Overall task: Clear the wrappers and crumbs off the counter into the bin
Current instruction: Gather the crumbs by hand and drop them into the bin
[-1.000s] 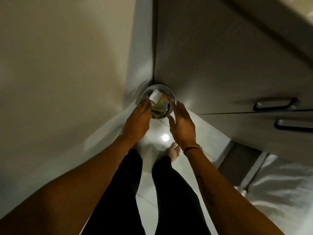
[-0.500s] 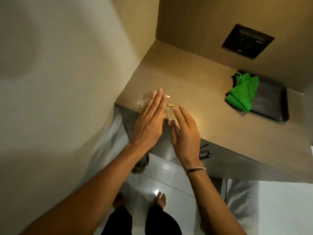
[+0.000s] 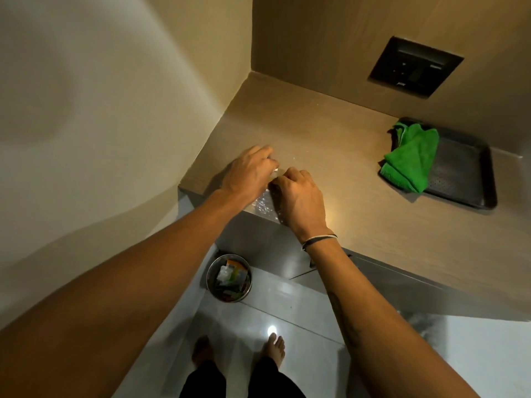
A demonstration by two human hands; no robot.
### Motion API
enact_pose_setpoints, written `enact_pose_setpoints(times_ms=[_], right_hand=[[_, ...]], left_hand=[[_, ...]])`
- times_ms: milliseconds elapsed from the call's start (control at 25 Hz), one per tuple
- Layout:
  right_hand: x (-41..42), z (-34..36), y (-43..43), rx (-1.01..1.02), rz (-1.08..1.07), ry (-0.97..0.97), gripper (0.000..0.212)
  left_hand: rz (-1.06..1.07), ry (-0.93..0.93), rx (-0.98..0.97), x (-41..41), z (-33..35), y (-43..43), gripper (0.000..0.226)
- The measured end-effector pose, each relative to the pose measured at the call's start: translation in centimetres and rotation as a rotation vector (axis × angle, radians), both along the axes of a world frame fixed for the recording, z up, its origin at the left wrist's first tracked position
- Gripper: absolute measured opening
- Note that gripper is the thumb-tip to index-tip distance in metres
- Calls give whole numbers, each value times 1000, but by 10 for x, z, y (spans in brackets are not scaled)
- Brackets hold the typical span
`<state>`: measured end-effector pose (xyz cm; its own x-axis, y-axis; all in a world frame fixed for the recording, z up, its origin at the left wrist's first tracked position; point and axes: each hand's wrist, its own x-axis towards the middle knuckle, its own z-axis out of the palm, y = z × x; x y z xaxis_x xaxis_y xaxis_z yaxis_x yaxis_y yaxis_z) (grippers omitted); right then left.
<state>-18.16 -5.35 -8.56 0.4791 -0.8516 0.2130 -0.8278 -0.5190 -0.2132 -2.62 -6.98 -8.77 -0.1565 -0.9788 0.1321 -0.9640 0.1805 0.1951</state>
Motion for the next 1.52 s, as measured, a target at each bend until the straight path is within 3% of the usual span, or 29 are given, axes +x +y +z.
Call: enact_pose_setpoints(times_ms=[120,240,320,400,480,560,720,880,960,1040,1200,1400,1520], right_hand=[[-1,-4,22,-59,-5,-76,16],[0,-28,81,-139,39,-322,19],[5,-63,127,-35,94,-403,25],[6,-115,165,131,123,-320,26],[10,-192,183,331,132,-186,22],[19,-281,185,436,123,-25,24],[42,-426,168,552,105,113,22],[59,-531,142,560,120,132,31],[50,-556,145,611,151,195,57],[38,-553,157,610,204,321,75],[15,-485,182,574,197,267,72],[4,-327,189,569,68,187,73],[-8,-218,185,385,-6,20,65]], left_hand=[[0,27,-50,2,-3,16,22],[138,246,-296,10,-12,64,12],[316,340,-482,27,-41,119,14],[467,381,-506,33,-94,186,19],[551,355,-327,34,-180,242,20],[569,324,27,25,-277,266,23],[484,326,427,26,-449,252,39],[375,273,463,40,-562,222,38],[371,214,468,43,-585,223,48],[375,135,484,45,-582,235,61],[323,151,425,35,-510,268,76],[262,166,464,13,-341,265,77],[228,178,327,-6,-236,251,68]])
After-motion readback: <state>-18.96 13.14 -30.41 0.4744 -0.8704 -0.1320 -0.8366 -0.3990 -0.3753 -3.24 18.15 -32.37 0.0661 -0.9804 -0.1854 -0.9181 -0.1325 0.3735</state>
